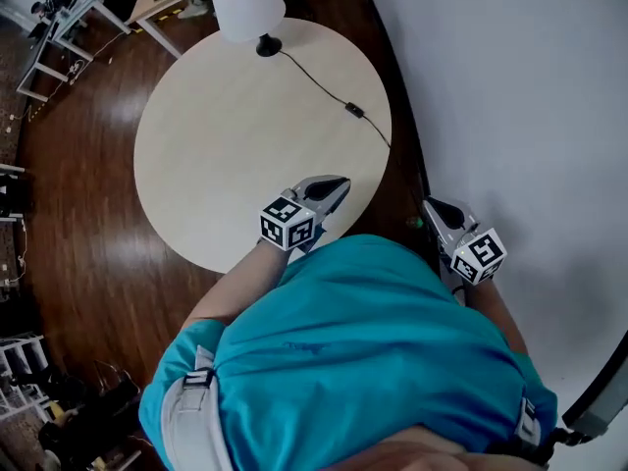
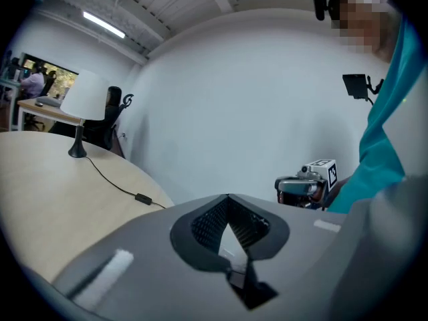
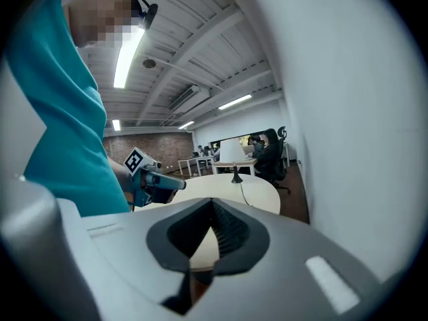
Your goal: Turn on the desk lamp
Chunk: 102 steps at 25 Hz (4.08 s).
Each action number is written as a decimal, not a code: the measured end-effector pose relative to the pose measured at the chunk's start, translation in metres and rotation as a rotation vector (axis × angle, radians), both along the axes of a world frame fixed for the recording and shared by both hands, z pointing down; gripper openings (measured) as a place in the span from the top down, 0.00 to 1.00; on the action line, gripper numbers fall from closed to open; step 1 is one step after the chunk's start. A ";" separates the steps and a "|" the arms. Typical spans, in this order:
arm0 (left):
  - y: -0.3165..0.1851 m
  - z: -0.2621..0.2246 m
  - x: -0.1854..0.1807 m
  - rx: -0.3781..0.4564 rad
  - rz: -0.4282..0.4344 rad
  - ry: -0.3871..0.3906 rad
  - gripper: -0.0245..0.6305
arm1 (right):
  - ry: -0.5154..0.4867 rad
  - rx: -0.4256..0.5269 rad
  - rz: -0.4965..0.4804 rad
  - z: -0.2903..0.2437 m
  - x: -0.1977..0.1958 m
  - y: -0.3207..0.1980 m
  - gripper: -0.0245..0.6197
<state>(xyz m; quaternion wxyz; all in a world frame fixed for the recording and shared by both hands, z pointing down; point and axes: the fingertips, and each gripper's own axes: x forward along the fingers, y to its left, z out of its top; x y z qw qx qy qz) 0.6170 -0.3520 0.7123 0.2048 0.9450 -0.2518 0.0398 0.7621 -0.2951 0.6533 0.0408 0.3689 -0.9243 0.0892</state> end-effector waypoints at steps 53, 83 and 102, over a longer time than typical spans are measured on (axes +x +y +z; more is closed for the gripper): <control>-0.280 0.344 0.025 -0.190 -0.028 -0.705 0.84 | -0.086 -0.227 0.118 0.188 0.011 -0.140 0.96; -0.059 0.100 0.058 -0.082 -0.129 -0.220 0.80 | -0.051 -0.023 -0.048 0.026 0.071 -0.045 0.96; 0.088 -0.023 -0.079 0.044 0.183 -0.015 0.80 | 0.014 0.026 0.112 -0.062 -0.100 0.079 0.96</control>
